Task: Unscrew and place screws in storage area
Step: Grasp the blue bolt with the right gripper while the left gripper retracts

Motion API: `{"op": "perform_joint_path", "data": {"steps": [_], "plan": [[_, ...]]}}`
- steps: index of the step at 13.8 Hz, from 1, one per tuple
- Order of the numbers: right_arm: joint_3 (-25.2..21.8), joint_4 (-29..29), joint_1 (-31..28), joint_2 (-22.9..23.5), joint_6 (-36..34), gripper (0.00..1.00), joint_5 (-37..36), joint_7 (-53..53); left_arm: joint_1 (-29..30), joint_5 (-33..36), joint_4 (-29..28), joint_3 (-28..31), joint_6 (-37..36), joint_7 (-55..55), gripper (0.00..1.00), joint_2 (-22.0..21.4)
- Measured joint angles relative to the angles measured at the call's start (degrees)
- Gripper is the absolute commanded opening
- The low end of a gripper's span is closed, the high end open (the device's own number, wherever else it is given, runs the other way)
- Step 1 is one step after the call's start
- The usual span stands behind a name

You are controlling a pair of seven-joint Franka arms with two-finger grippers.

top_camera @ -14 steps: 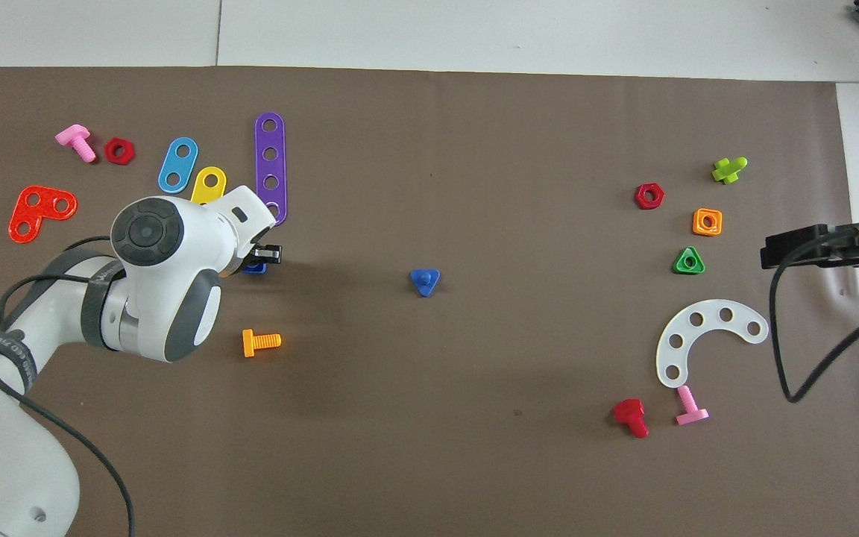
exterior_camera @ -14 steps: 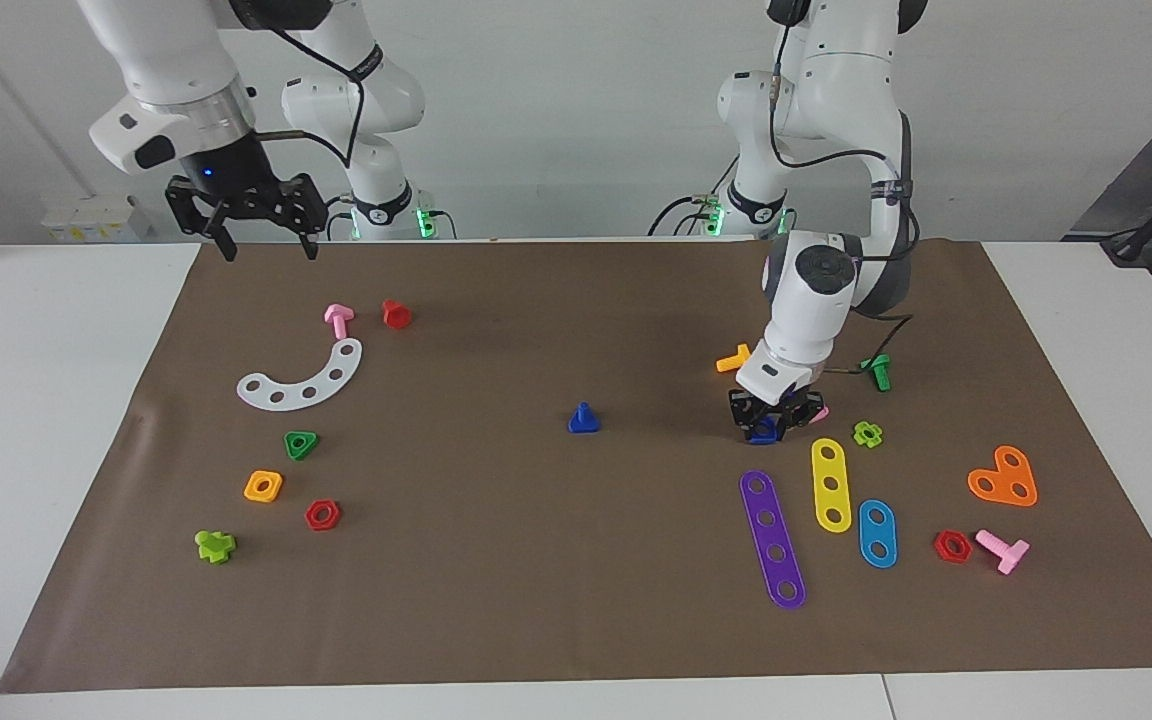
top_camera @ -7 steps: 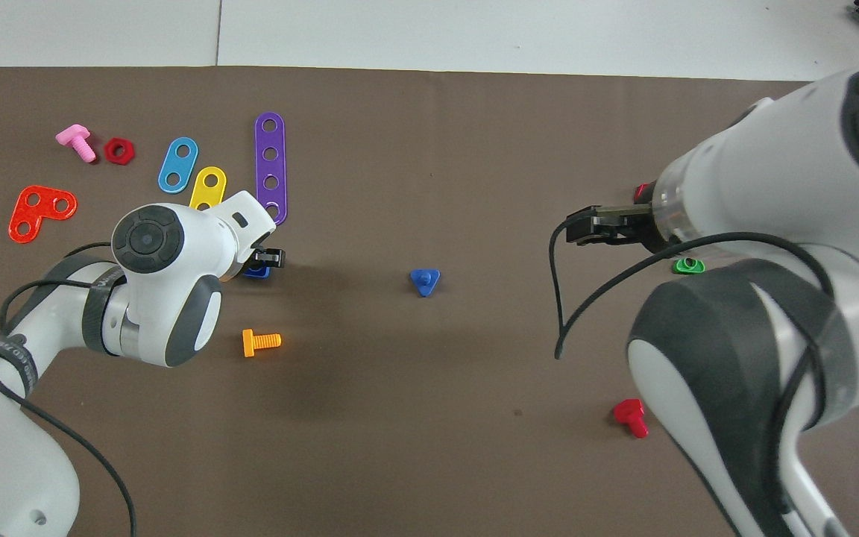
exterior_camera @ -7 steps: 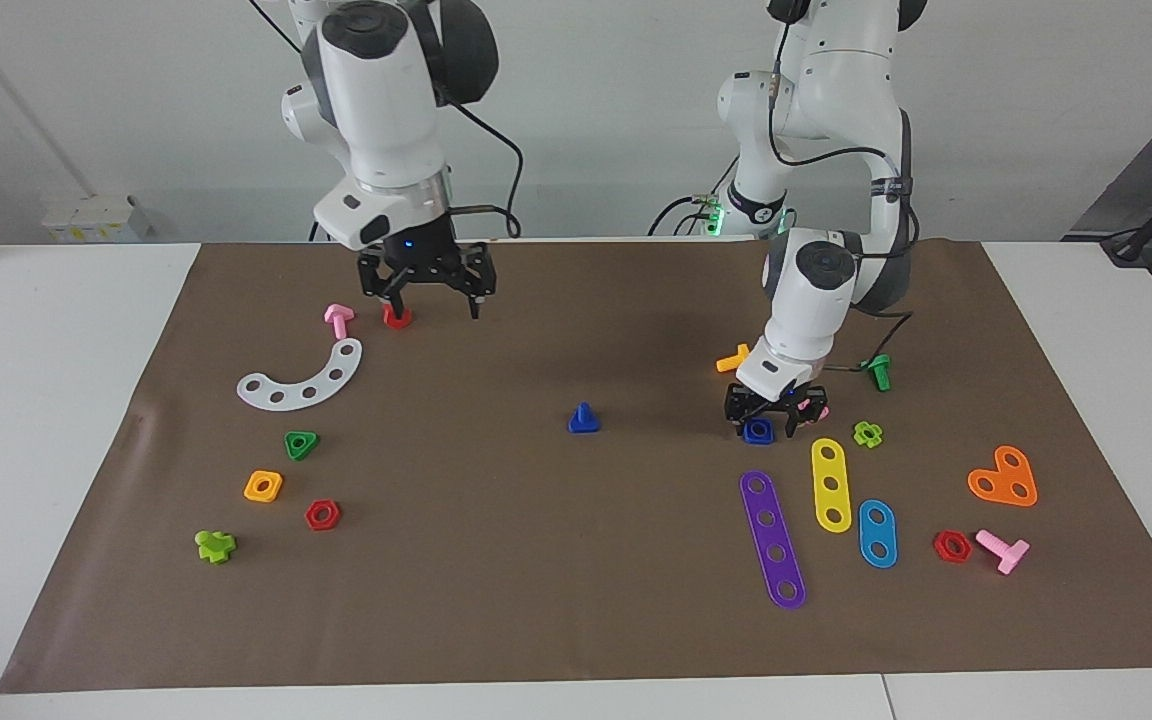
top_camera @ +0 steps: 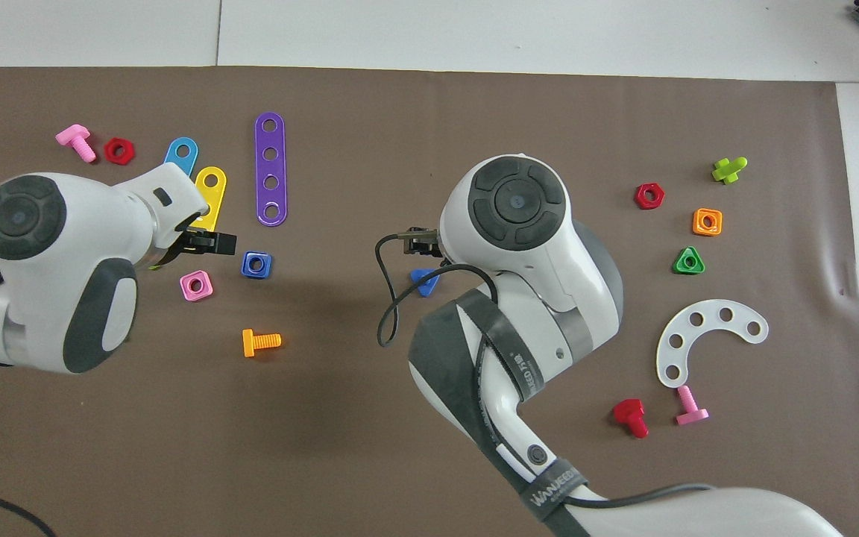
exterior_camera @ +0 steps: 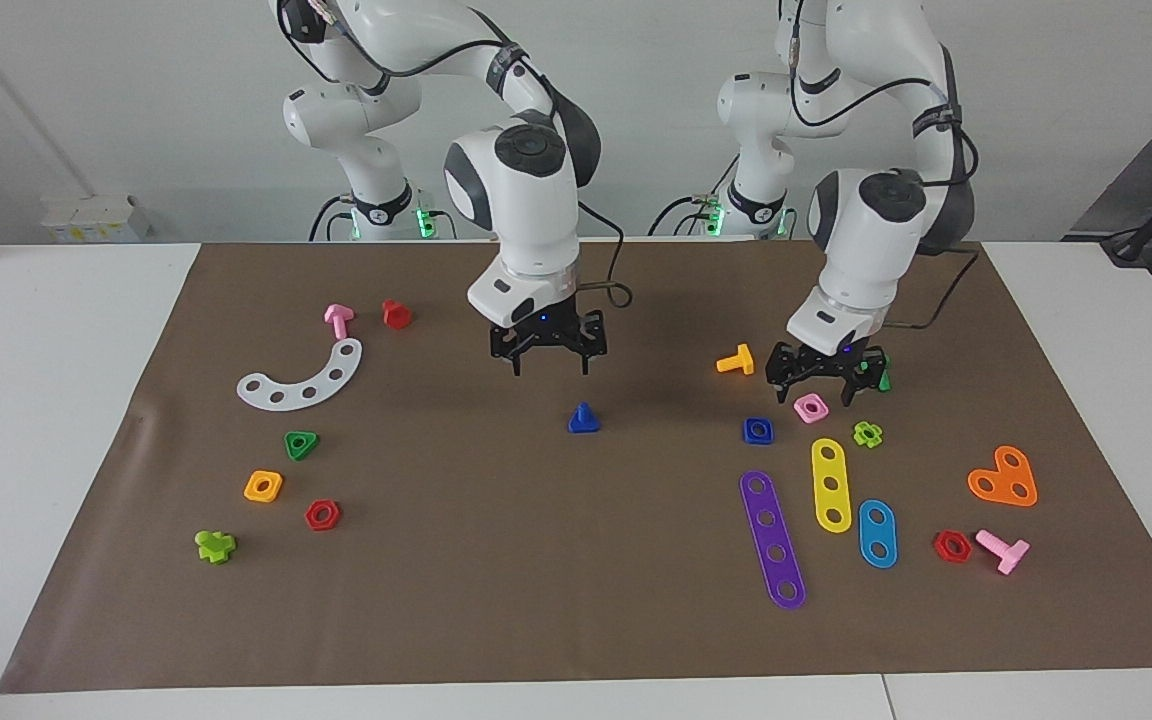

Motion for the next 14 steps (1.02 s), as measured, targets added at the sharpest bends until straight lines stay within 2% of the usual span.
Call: {"op": "perform_joint_path", "data": {"steps": [3,7,9,11,14], "plan": [[0.02,-0.83,1.83,3.55,4.6,1.0,0.0,0.18,2.94,0.0,8.85,0.13,-12.77,3.58,1.0,-1.49],[-0.03,-1.83,3.4,8.93,9.74,0.99,-0.02,0.21,6.34,-1.42,19.69,0.31,-24.67,6.73,1.0,-2.0],[-0.21,-4.05,3.39,9.35,12.32,0.89,-0.04,0.21,6.38,-1.77,25.66,0.2,-31.5,6.84,1.0,-1.87],[-0.23,-5.96,3.49,9.36,14.33,0.83,-0.11,0.14,6.38,-1.83,29.29,0.04,-35.99,6.86,1.0,-1.64],[-0.21,-6.59,4.64,9.31,14.53,0.74,-0.41,0.08,6.38,-1.89,29.68,-0.23,-38.01,6.93,1.0,-1.82]]}}
